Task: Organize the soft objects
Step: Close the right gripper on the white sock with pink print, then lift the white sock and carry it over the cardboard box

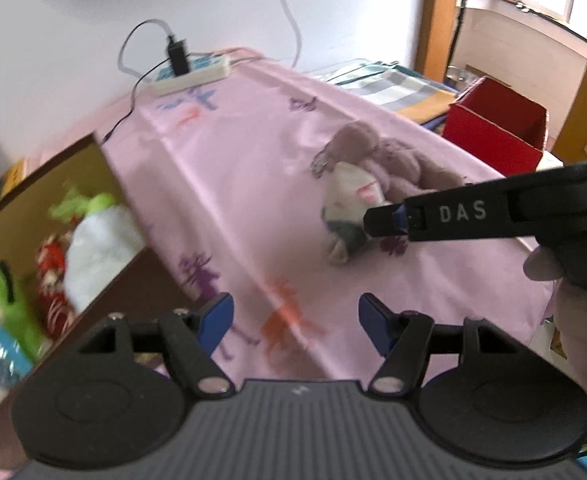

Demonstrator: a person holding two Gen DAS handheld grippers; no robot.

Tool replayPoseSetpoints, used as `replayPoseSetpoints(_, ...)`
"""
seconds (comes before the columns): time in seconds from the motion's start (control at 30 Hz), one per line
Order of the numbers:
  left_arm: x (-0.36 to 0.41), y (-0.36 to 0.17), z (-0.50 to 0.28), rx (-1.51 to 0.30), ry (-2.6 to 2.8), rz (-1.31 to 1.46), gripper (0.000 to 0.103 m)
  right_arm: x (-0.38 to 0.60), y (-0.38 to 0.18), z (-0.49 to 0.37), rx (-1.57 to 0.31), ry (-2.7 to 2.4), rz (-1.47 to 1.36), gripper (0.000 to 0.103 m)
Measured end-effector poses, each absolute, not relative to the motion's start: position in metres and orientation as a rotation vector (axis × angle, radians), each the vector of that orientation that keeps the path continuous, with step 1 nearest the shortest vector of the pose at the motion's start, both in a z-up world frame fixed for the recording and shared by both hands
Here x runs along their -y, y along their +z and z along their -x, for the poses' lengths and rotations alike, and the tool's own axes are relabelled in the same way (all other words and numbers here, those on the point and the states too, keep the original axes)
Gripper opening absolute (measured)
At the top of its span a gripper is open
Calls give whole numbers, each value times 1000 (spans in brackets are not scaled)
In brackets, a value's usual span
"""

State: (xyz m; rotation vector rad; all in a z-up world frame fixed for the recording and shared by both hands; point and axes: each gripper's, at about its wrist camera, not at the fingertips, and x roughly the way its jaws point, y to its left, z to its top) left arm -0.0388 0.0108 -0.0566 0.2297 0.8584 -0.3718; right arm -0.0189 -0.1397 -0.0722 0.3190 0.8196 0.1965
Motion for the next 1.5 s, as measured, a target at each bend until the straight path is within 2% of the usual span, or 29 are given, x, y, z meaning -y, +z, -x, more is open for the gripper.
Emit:
replayPoseSetpoints(0.33,16,-63,6,-805,-453,-227,68,167,-79,-5,-838,177,-407,15)
replayPoseSetpoints(0.73,34,-87,-29,-835,-505,-212,68,178,-97,-39,-929,191,-491,16)
replayPoseSetpoints(1.33,33,-108,-61,-879,-595,-108,68,168,-108,-73,-989,221,-438,21)
replayPoseSetpoints(1.43,32,-115,-65,-933,-631,-61,54,164,-107,-73,-987,239,-410,21)
replayPoseSetpoints(1.5,34,-115,-62,-926,-623,-73,54,160,-106,-70,-977,247,-374,21)
